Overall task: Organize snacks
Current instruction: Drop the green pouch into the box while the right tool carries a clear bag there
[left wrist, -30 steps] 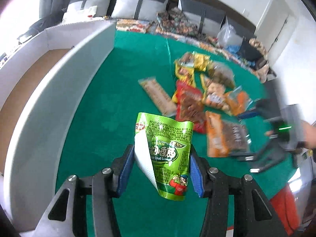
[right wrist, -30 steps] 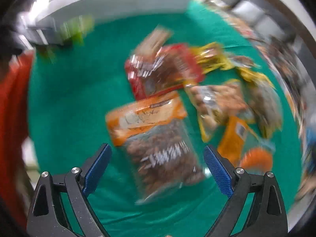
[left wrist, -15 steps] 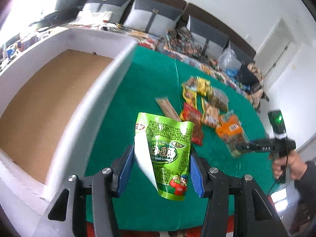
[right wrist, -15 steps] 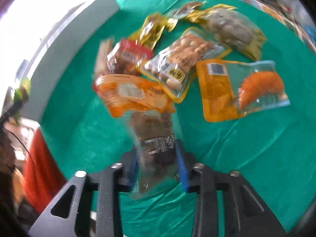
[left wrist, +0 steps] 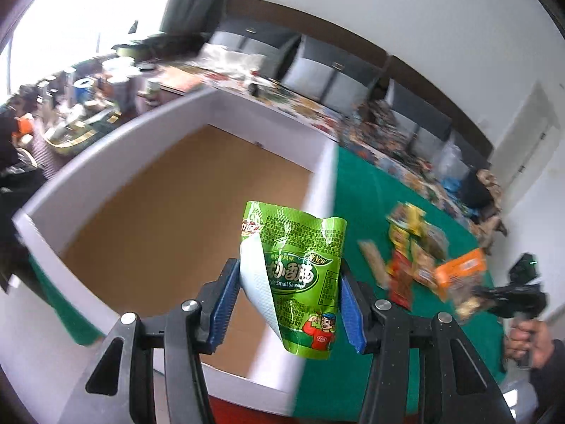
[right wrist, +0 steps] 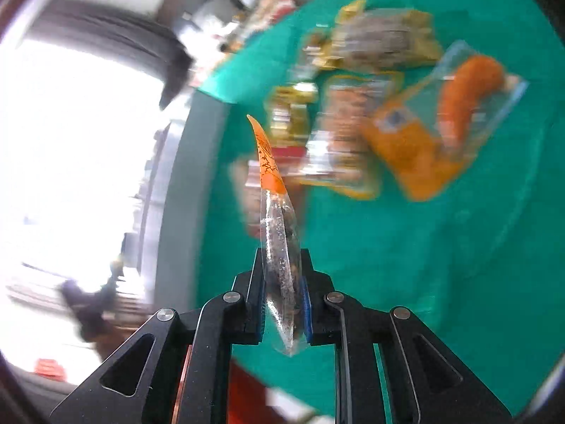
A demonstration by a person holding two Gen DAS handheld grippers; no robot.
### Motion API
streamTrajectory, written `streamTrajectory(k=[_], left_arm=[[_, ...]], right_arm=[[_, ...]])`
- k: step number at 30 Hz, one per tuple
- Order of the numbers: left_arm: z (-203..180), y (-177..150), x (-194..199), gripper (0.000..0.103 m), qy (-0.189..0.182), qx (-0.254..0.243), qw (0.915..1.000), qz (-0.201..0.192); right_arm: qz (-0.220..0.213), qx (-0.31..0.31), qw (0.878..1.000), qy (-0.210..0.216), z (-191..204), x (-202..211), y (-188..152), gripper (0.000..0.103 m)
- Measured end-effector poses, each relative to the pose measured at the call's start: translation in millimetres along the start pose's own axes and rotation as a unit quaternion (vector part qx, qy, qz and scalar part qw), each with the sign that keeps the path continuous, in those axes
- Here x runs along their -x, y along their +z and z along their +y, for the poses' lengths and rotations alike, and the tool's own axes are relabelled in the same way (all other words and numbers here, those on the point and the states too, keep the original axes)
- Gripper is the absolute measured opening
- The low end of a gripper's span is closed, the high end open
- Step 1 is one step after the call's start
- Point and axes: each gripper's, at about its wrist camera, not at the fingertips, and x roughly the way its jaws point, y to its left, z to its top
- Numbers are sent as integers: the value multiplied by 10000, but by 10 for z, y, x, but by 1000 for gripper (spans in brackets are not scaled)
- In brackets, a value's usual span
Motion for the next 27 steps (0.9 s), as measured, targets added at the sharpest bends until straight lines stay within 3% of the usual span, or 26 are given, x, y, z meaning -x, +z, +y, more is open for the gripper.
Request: streamTrajectory(k=[5,7,9,10,12,13,14,18,21,24,27], left_arm=[[335,241,-155,55,719,-76,9971,256],[423,255,-274,63,1038,-135,9936,413],[483,251,-408,84,1354,-162,9890,566],[539,235,-434,85,1480,-158,9869,621],[594,210,-522,85,1758,-102,9818,714],[610,174,-509,85,1898,-72,9793,694],[609,149,-486,85,1938,-65,9789,643],[446,81,-298,85,1939,-150,9809,-25],[207,82,-289,87,1604,-365,9855,-404],[-113,92,-445,93,1302,-720,9877,-478],[-364,55,-776,93,1457,-1145,9825,-192]], right_arm=[[268,309,9931,1103,1049,-425,118,16],[474,500,9872,1440,1592,-765,138,16],[612,676,9837,1551,2040,-1127,139,17],[590,701,9829,1594,2252,-1323,138,17],[620,701,9823,1622,2532,-1701,141,33],[721,693,9852,1389,2641,-1929,147,48],[707,704,9885,1134,2656,-2032,137,73],[263,1255,9911,365,2554,-1962,-2,73],[-365,1864,9794,-690,2100,-1737,-143,73],[-979,2259,9501,-1915,1387,-1376,-280,72],[-1504,2231,9144,-3024,499,-864,-481,72]])
